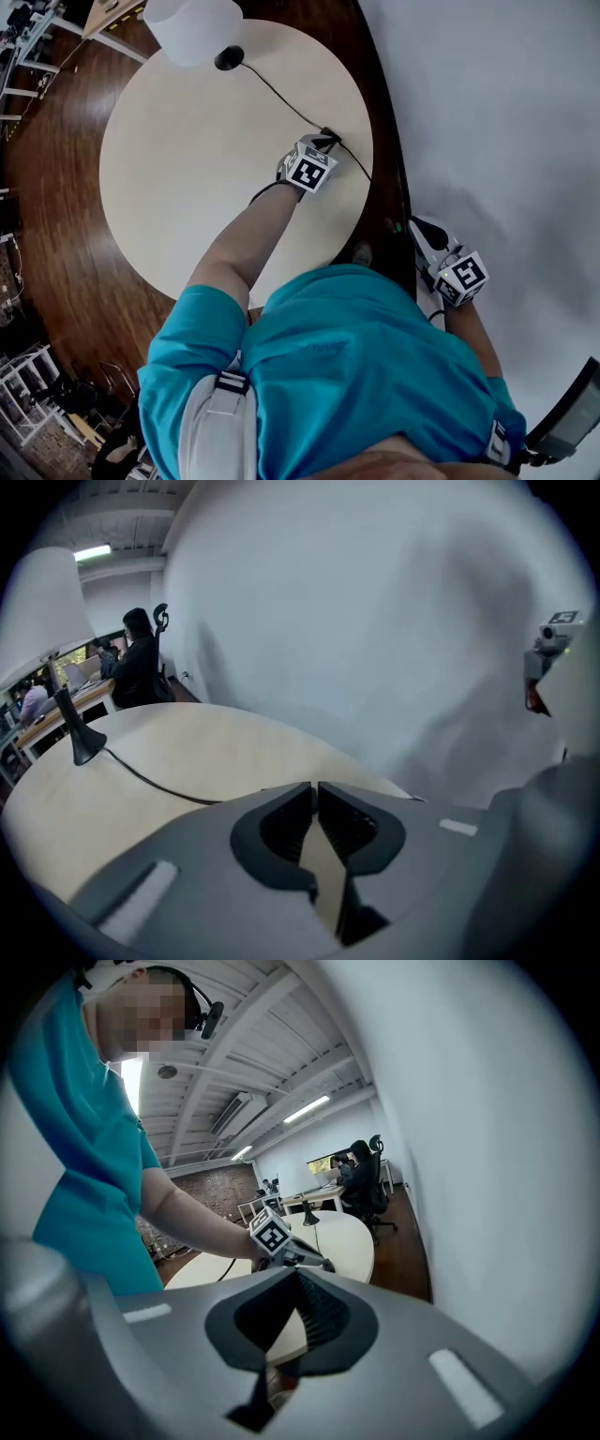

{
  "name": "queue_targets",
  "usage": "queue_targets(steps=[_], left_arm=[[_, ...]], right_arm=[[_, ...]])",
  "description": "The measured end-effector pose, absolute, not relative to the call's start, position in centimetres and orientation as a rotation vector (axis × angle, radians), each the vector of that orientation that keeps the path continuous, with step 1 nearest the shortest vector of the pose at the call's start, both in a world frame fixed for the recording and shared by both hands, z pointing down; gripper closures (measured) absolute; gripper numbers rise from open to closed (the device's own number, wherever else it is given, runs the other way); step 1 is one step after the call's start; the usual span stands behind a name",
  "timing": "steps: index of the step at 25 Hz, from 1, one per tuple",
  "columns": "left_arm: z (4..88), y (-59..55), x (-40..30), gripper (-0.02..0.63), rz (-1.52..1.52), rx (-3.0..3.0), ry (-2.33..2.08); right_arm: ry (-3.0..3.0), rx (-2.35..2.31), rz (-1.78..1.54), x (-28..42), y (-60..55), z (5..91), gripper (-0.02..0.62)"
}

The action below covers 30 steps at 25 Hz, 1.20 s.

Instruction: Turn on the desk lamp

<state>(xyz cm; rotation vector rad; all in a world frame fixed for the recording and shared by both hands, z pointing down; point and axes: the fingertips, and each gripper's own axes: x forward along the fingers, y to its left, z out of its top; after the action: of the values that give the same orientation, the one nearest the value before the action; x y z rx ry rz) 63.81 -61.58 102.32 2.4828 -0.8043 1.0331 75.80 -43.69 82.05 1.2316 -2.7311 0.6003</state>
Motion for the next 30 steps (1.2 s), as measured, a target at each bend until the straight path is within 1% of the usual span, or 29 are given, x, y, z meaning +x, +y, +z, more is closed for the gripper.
queue_targets(steps=[2,4,9,19,25,30], left_arm=[[102.5,-62.7,63.8,0.535,1.005,2.474,-0.839],[102.8,-63.2,64.1,0.535,1.002,2.463,-0.842],[105.3,-62.7,64.0,0.535,1.101,2.387,-0.819],[104.2,-64.1,64.4,0.529,0.984,2.439,-0.904],[105.4,-63.6,64.1,0.529,1.064,2.376,-0.892],[105.6,-63.1,64.2,0.534,1.069,2.383,-0.881]], right_arm=[[-2.733,1.23,0.615,76.0,-43.6,82.8,0.594],[-2.732,1.234,0.631,76.2,-43.5,83.4,0.594],[-2.717,1.262,0.664,76.8,-43.5,84.0,0.594],[-2.717,1.272,0.663,77.2,-43.7,84.1,0.594],[-2.712,1.271,0.662,77.4,-43.5,84.3,0.593],[-2.712,1.266,0.649,77.4,-43.4,84.0,0.593]])
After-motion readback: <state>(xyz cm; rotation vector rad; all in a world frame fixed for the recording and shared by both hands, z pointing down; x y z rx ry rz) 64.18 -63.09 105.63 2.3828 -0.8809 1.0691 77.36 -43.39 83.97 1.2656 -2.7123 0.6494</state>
